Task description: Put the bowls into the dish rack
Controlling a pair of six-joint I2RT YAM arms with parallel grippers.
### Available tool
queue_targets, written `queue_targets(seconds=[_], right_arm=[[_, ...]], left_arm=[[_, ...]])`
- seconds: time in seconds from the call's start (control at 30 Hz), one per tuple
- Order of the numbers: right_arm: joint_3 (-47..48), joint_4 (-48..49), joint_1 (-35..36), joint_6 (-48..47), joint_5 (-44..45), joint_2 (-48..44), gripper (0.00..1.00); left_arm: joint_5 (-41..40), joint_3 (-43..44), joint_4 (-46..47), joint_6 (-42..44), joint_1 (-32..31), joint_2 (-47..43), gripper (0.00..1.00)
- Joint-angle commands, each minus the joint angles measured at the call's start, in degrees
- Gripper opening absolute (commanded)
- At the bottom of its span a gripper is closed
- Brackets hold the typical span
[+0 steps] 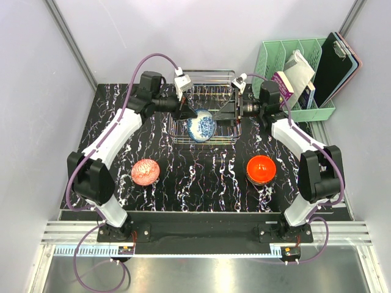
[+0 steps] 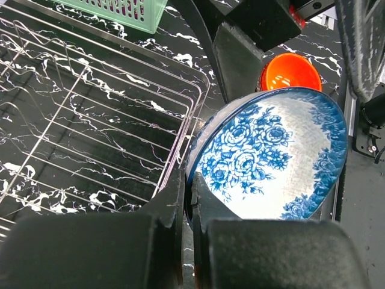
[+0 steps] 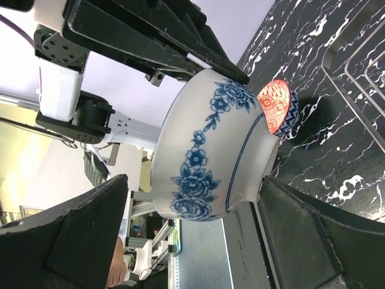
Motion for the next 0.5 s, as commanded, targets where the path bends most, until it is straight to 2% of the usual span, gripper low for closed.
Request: queue_targets(seconds=[0.0, 0.27, 0.47], right_arm=[[-0.67, 0.98, 1.41, -1.18, -1.47, -0.6, 1.0], [-1.2, -2.54, 1.58, -4.26, -1.3, -0.69, 1.0], [-1.72, -1.41, 1.58, -3.31, -2.7, -1.56, 0.89]], left_arm=[[1.46, 3.87, 5.14, -1.16, -1.09, -1.9, 0.0], [1.46, 4.22, 5.14, -1.25, -1.53, -2.25, 0.0], [0.85, 4.13, 4.79, -0.29, -1.62, -2.08, 0.0]])
